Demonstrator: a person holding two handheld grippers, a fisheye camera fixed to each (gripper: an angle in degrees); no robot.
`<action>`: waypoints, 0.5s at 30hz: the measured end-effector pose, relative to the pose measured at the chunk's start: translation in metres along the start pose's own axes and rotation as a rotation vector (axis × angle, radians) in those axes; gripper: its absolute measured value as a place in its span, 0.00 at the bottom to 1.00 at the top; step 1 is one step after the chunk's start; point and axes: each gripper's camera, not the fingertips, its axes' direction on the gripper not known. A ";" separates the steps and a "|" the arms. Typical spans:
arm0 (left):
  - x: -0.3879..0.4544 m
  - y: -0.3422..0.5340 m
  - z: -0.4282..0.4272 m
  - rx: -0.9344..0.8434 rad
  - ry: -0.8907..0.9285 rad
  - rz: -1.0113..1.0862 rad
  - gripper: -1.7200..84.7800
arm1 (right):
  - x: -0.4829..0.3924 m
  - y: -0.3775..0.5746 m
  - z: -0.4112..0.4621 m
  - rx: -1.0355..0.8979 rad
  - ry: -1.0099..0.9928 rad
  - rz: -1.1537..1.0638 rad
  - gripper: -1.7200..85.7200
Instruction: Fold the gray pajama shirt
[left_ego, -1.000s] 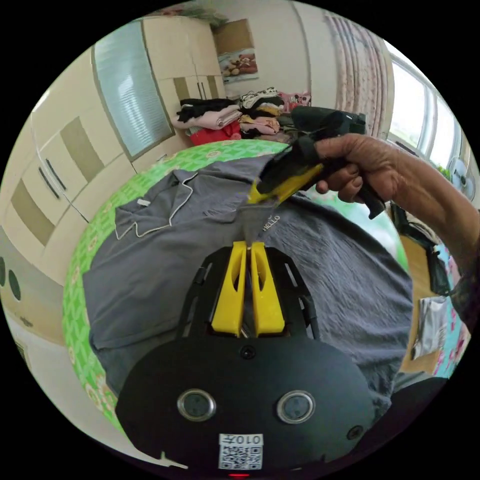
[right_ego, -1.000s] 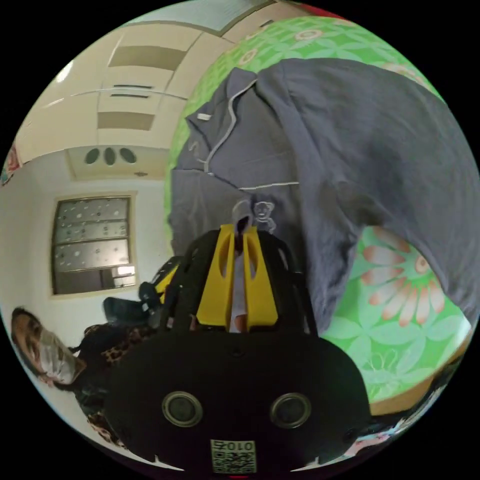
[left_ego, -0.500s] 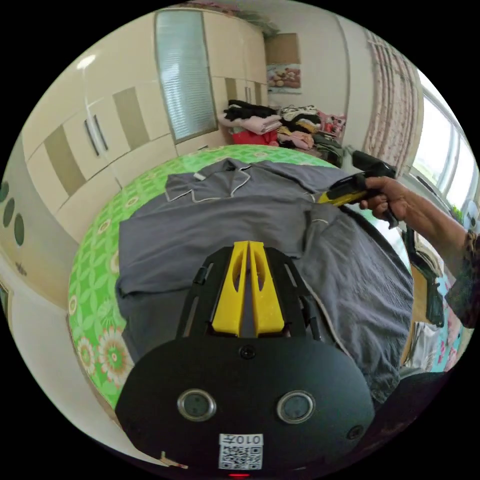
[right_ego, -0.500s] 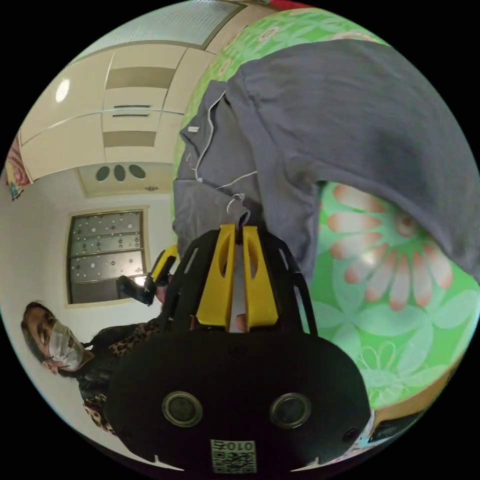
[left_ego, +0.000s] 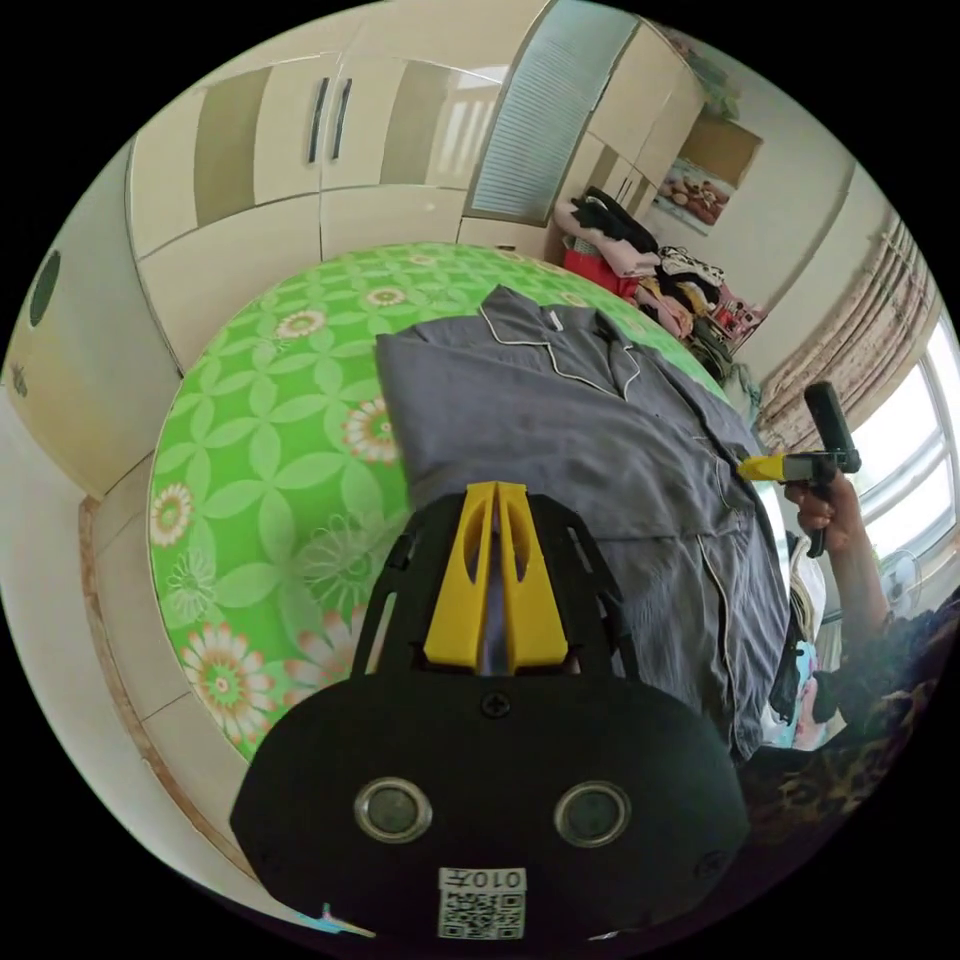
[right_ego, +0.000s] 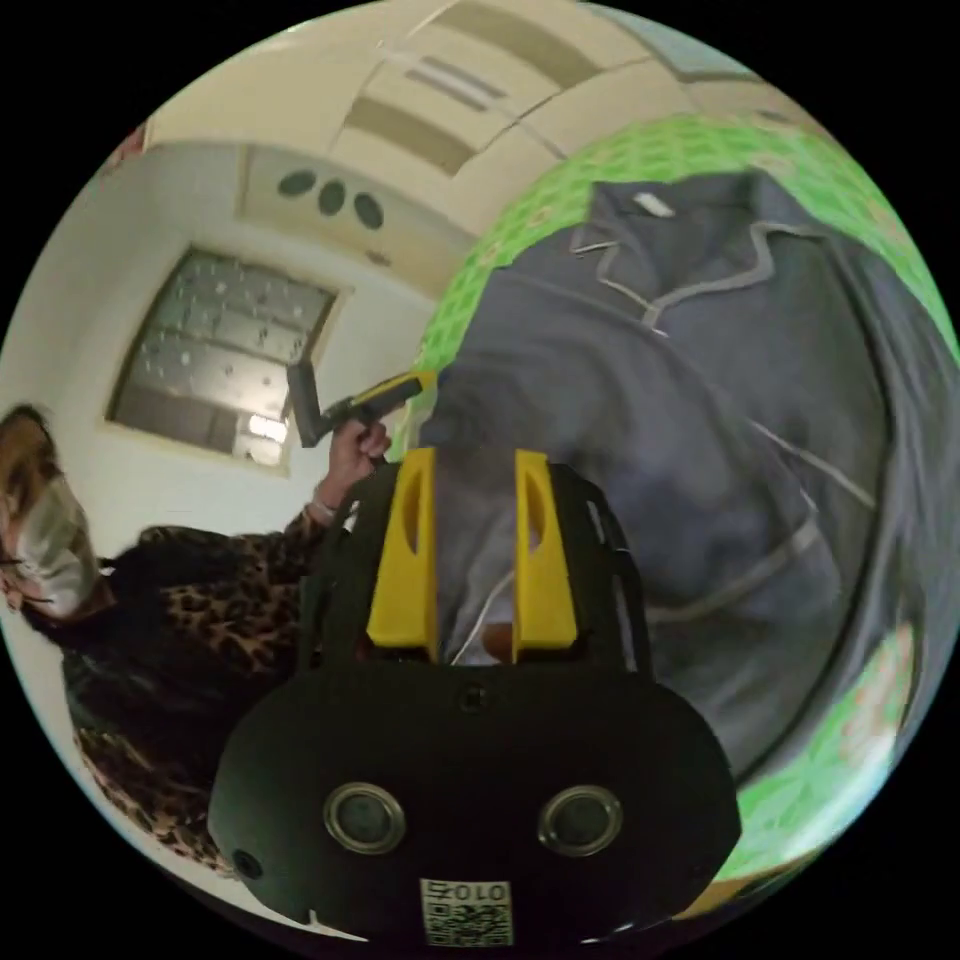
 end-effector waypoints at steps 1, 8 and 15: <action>-0.004 0.002 -0.003 0.004 -0.002 0.003 0.02 | -0.031 -0.014 0.035 -0.054 0.084 -0.072 0.15; -0.050 0.040 -0.019 -0.013 -0.019 -0.083 0.02 | -0.182 -0.028 0.220 -0.148 0.712 -0.477 0.11; -0.077 0.061 -0.020 -0.013 0.024 -0.155 0.02 | -0.216 -0.017 0.311 -0.118 1.024 -0.598 0.09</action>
